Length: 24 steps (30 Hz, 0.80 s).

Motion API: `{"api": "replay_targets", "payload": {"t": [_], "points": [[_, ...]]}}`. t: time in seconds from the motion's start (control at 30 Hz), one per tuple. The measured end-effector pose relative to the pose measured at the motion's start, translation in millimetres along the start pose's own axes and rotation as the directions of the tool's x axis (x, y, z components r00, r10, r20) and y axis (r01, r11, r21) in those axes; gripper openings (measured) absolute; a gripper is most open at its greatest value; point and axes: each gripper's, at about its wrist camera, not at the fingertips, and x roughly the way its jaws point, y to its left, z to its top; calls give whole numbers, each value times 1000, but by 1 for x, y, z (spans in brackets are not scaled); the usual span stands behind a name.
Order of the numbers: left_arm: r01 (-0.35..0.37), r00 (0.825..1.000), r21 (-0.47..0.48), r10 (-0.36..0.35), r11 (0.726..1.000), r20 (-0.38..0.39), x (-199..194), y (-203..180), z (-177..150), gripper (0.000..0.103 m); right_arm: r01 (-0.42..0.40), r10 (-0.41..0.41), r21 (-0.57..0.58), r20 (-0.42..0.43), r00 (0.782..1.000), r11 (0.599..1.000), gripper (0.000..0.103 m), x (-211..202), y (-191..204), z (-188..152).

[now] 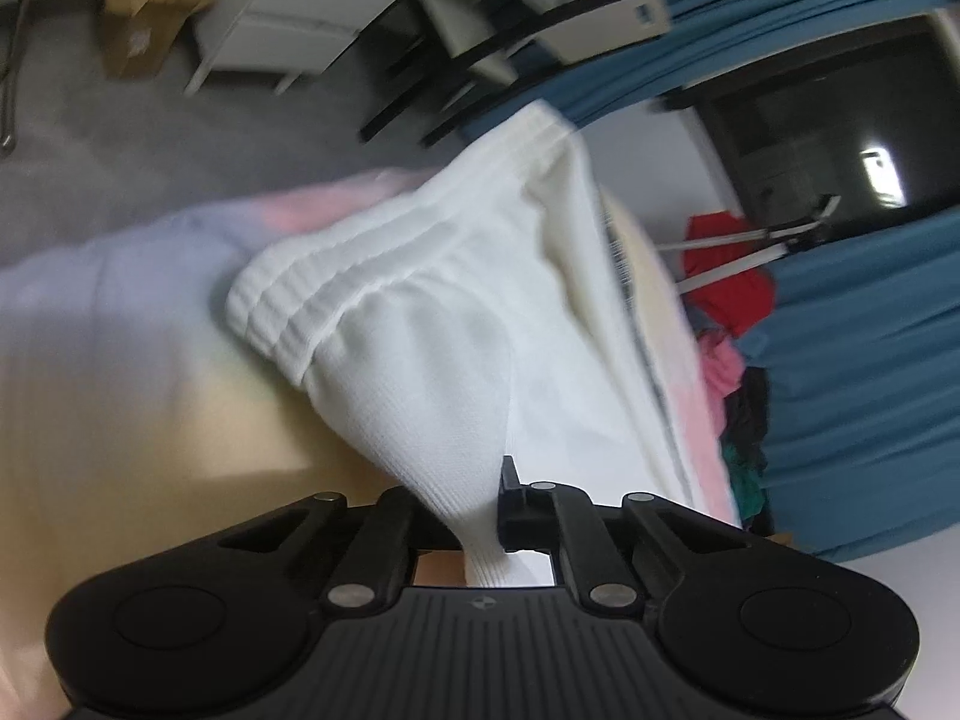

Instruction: Fold clothes

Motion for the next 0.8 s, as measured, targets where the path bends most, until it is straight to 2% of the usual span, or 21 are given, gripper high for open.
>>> {"api": "replay_targets", "payload": {"t": [0.1, 0.2, 0.3, 0.4, 0.53, 0.63, 0.8], "points": [[76, 995, 29, -77, 997, 60, -16, -8, -2, 7, -26, 27, -13, 54, 998, 1000, 6, -18, 5, 6], [158, 981, 14, -159, 987, 110, -30, -13, 0, 6, -60, 62, -29, 94, 994, 998, 6, -38, 10, 10], [177, 974, 16, -178, 984, 143, -40, -20, 4, 6, -78, 80, -22, 128, 989, 997, 6, -55, 11, 19], [195, 969, 8, -194, 981, 150, -36, -33, 16, 6, -86, 91, -44, 125, 988, 995, 6, -50, 25, 29], [167, 971, 102, -182, 981, 157, -23, -74, 40, 6, -93, 106, -108, 123, 987, 990, 6, -29, 64, 38], [147, 973, 136, -168, 980, 161, 6, -110, 65, 6, -102, 118, -138, 115, 986, 985, 6, 2, 109, 49], [49, 981, 214, -88, 976, 175, 99, -169, 105, 7, -62, 96, -242, 130, 987, 968, 6, 75, 192, 46]]}}
